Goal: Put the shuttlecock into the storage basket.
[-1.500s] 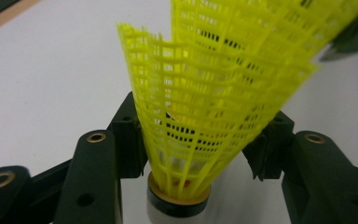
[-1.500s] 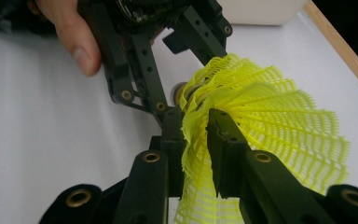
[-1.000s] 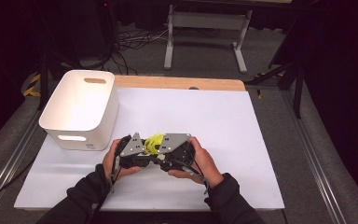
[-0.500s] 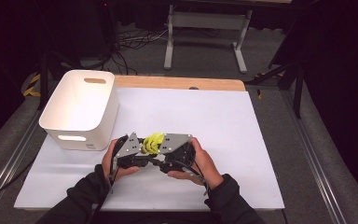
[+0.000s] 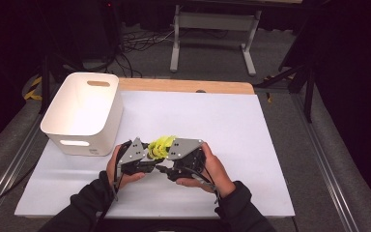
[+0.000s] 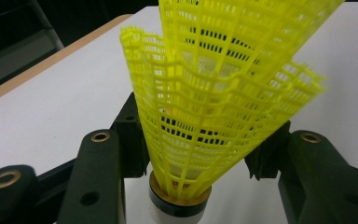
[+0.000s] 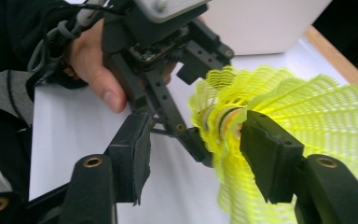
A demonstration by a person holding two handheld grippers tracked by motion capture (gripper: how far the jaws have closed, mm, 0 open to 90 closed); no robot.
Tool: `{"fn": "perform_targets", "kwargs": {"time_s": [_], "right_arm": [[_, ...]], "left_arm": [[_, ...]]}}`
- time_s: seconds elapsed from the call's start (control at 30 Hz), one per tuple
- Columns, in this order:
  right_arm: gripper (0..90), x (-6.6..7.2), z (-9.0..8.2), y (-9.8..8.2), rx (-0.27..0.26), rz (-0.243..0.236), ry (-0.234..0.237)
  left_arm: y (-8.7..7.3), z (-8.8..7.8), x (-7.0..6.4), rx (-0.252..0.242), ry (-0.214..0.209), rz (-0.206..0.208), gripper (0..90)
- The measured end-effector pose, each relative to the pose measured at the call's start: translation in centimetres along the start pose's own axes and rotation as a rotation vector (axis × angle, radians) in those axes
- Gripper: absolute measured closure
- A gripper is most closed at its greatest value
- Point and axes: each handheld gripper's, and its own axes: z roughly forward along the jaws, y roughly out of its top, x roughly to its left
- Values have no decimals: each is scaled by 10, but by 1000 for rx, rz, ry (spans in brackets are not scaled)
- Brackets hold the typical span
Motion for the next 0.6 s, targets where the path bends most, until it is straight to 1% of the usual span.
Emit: {"fn": "perform_targets", "kwargs": {"time_s": [0.07,0.1,0.13,0.17,0.2,0.27,0.3,0.33,0.4,0.5,0.6], "right_arm": [[424,-1,-4,1,-8,6,-5],[412,-1,-5,1,-6,8,-4],[395,-1,-6,2,-3,7,-19],[395,-1,-6,2,-3,7,-19],[383,-1,-7,2,-6,7,-26],[335,2,-11,4,-13,3,-55],[327,2,-11,4,-15,6,-55],[297,2,-13,5,-16,4,-71],[273,3,-15,6,-22,10,-85],[227,3,-21,7,-41,21,-115],[214,4,-26,7,-55,16,-150]], "left_arm": [[0,0,0,-10,2,-2,506],[0,0,0,-15,0,-12,506],[0,-1,0,-16,0,-10,506],[0,-1,0,-16,0,-10,506],[0,-2,0,-26,6,-8,506],[1,-3,0,-32,-3,-9,506],[1,-2,0,-39,-2,-7,506],[1,-3,0,-38,-8,-8,506],[2,-3,0,-43,0,-5,506],[2,-4,0,-43,-5,-6,506],[1,-4,0,-53,-8,-15,505]]}}
